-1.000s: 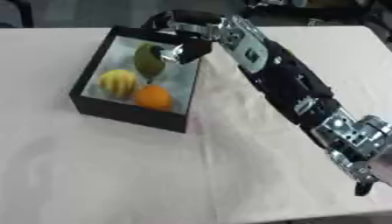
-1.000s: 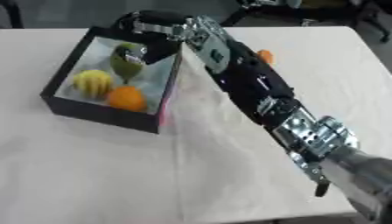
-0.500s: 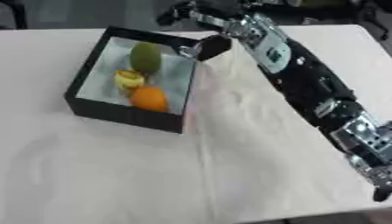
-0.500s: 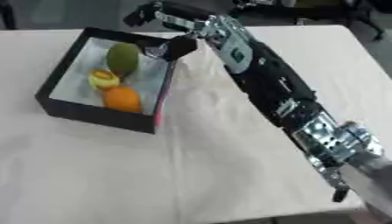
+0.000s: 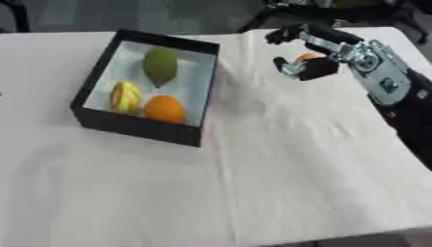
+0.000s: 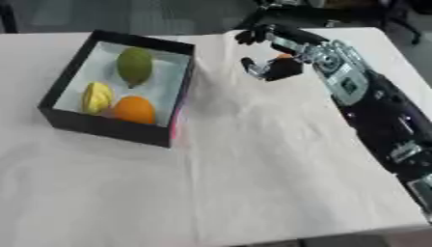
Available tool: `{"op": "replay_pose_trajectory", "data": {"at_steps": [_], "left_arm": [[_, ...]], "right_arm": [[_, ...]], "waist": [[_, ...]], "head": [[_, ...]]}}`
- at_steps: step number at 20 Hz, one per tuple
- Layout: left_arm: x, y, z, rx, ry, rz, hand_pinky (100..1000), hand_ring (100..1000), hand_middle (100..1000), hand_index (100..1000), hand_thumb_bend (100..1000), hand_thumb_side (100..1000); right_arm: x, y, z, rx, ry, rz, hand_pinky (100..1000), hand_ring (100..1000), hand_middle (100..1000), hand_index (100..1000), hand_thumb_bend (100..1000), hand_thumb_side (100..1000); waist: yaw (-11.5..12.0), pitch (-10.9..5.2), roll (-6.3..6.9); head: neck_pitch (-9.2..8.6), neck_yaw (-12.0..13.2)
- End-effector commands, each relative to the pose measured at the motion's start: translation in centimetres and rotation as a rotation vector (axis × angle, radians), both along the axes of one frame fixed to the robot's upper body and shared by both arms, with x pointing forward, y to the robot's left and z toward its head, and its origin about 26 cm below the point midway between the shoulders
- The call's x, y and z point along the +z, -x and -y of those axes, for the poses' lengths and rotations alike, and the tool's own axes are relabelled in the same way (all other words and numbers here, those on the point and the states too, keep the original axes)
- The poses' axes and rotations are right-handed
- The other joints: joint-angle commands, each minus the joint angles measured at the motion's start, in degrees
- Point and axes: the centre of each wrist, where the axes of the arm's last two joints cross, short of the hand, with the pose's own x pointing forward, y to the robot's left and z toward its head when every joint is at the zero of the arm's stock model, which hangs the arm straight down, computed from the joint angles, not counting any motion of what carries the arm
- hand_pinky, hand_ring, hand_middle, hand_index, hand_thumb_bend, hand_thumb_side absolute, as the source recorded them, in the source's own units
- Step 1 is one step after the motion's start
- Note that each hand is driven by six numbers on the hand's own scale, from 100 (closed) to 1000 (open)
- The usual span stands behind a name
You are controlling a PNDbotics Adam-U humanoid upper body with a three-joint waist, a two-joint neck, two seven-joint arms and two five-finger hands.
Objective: Pick up objects on the table and place them in the box.
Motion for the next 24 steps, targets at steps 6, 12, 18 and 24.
{"op": "replay_pose_trajectory", "data": {"at_steps": [6, 12, 18, 24], "left_arm": [[0.6, 0.0, -0.3, 0.014, -0.011, 0.022, 431, 613, 528, 633, 100, 833], [0.6, 0.0, -0.2, 0.012, -0.010, 0.022, 431, 613, 528, 633, 100, 833], [0.6, 0.0, -0.1, 0.007, -0.009, 0.023, 430, 613, 528, 633, 100, 833], [0.7, 0.0, 0.0, 0.002, -0.006, 0.025, 430, 613, 528, 633, 100, 832]], "right_arm": [[-1.9, 1.0, 6.4, -0.294, 0.097, -0.075, 897, 878, 874, 941, 100, 644], [-4.5, 1.4, 8.1, -0.403, 0.147, -0.097, 893, 869, 839, 903, 100, 527], [-4.8, 0.7, 7.4, -0.385, 0.138, -0.047, 878, 837, 748, 829, 100, 352], [-3.7, -0.6, 6.2, -0.398, 0.088, 0.090, 873, 827, 743, 847, 100, 212]], "waist": [[-0.04, -1.20, 0.31], [0.15, -1.13, 0.30], [0.39, -1.08, 0.40], [0.82, -1.00, 0.50]], "head": [[-0.11, 0.10], [-0.11, -0.12], [-0.11, -0.41], [-0.11, -0.93]]}}
